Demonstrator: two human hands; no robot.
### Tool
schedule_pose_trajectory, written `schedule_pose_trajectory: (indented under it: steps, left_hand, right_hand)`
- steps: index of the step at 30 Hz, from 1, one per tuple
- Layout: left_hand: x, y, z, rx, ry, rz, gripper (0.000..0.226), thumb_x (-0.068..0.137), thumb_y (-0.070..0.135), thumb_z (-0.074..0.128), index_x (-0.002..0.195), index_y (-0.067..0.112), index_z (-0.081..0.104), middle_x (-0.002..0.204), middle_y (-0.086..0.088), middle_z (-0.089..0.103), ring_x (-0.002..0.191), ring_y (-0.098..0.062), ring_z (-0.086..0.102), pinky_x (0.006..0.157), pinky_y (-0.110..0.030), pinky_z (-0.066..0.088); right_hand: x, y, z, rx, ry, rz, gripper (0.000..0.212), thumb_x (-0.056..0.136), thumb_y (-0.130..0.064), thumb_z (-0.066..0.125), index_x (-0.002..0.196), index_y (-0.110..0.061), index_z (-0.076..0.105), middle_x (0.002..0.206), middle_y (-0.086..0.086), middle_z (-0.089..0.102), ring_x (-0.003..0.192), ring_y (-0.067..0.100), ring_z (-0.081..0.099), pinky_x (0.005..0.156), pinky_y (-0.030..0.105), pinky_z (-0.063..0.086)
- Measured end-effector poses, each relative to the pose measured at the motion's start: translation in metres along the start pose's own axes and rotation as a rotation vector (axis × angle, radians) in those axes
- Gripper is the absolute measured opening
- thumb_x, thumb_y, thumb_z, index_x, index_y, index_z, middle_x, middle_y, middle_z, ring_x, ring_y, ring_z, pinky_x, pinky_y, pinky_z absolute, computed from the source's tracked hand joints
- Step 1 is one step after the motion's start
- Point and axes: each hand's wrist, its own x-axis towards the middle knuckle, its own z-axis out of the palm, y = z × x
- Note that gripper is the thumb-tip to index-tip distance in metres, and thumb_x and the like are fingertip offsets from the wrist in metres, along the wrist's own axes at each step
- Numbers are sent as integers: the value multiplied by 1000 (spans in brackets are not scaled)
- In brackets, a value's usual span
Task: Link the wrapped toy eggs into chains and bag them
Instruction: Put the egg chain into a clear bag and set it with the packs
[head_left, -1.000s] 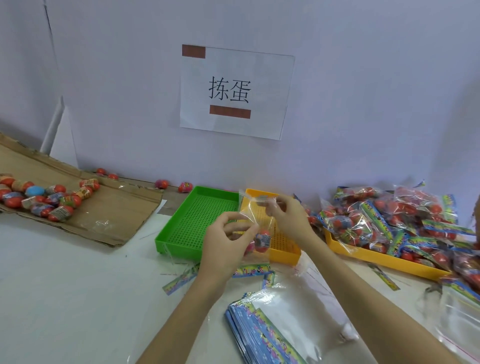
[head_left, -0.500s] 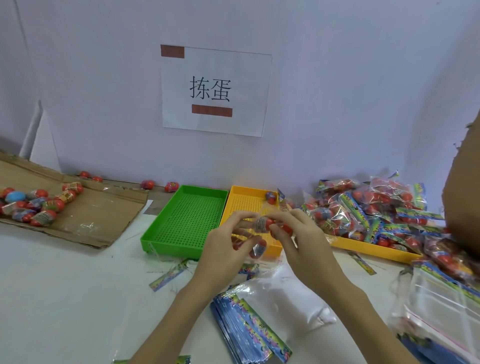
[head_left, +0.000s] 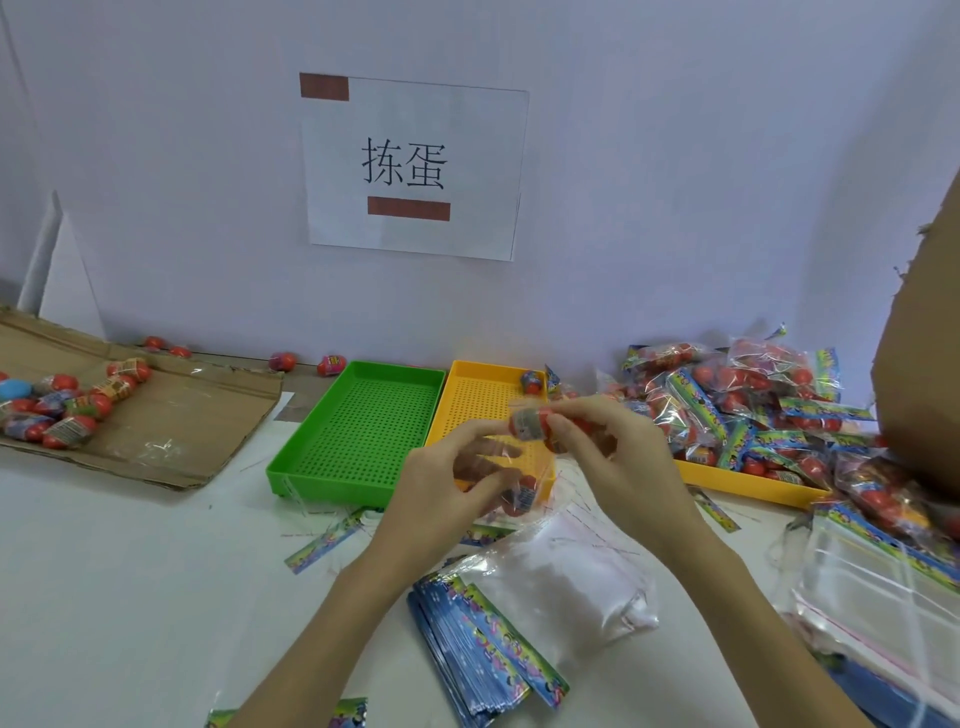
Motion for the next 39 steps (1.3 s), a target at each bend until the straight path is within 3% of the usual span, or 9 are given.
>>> schedule_pose_trajectory:
  steps: [4, 9, 14, 16, 21, 25, 28, 34, 39]
  left_hand:
    - [-1, 1, 1, 36, 14, -37, 22, 101, 20, 66, 123, 22, 70, 98, 13, 81, 92, -5, 77, 78, -33, 64]
    - [-3, 2, 2, 27, -76, -50, 36, 106, 26, 54, 139, 17, 64, 109, 9, 80, 103, -9, 76, 86, -28, 63]
    - [-3, 1, 1, 123, -158, 28, 47, 104, 41, 42, 150, 35, 47, 123, 4, 76, 99, -29, 75, 89, -52, 61]
    - [-2, -3, 1, 147, -217, 24, 44, 106, 46, 36, 150, 48, 37, 124, -13, 75, 95, -25, 67, 93, -60, 56]
    - [-3, -4, 1, 191, -258, 29, 53, 108, 51, 30, 159, 40, 24, 140, 17, 63, 127, -1, 60, 110, -29, 49]
    - [-2, -3, 2, 210, -223, 61, 57, 108, 49, 35, 162, 42, 19, 86, 35, 63, 75, 8, 58, 71, -13, 45]
    - [-4, 2, 4, 161, -224, 84, 61, 107, 39, 47, 164, 30, 26, 88, 39, 62, 79, 13, 59, 70, -6, 41]
    - [-5, 7, 7, 125, -105, 103, 52, 101, 31, 66, 151, 37, 51, 110, 9, 73, 92, -19, 69, 84, -39, 57]
    - [-2, 5, 3, -56, 29, -38, 27, 97, 29, 73, 123, 28, 69, 99, 3, 77, 97, -23, 74, 86, -55, 60]
  right_hand:
    - [0, -4, -4, -107, 167, -32, 33, 96, -39, 58, 117, -19, 74, 106, -7, 68, 95, 5, 61, 75, 7, 43]
    - [-2, -5, -2, -370, 100, -126, 25, 98, -27, 67, 118, -14, 75, 109, 0, 69, 101, 19, 59, 86, 27, 50]
    - [-4, -2, -2, -441, 166, -111, 27, 97, -27, 69, 119, -13, 74, 108, 3, 70, 102, 22, 60, 86, 27, 47]
    - [-3, -2, -3, -434, 165, -115, 27, 97, -28, 69, 119, -14, 74, 109, 3, 69, 102, 23, 60, 87, 27, 47]
    - [-4, -4, -1, -417, 7, -193, 28, 98, -31, 67, 120, -17, 74, 111, 0, 69, 104, 20, 58, 89, 29, 49]
    - [-3, -3, -3, -328, -83, -195, 24, 98, -29, 65, 118, -20, 76, 109, -3, 68, 103, 15, 55, 88, 24, 48]
    - [-3, -2, -2, -259, -150, -166, 24, 100, -27, 63, 120, -21, 75, 110, -4, 64, 103, 8, 49, 87, 9, 39]
    - [-4, -4, 1, -268, -247, -174, 27, 103, -21, 60, 126, -24, 73, 118, -1, 56, 103, 10, 50, 85, 17, 44]
    - [0, -18, -7, 20, 133, -43, 29, 93, -26, 74, 122, -19, 73, 112, -2, 62, 98, 7, 67, 88, 21, 56]
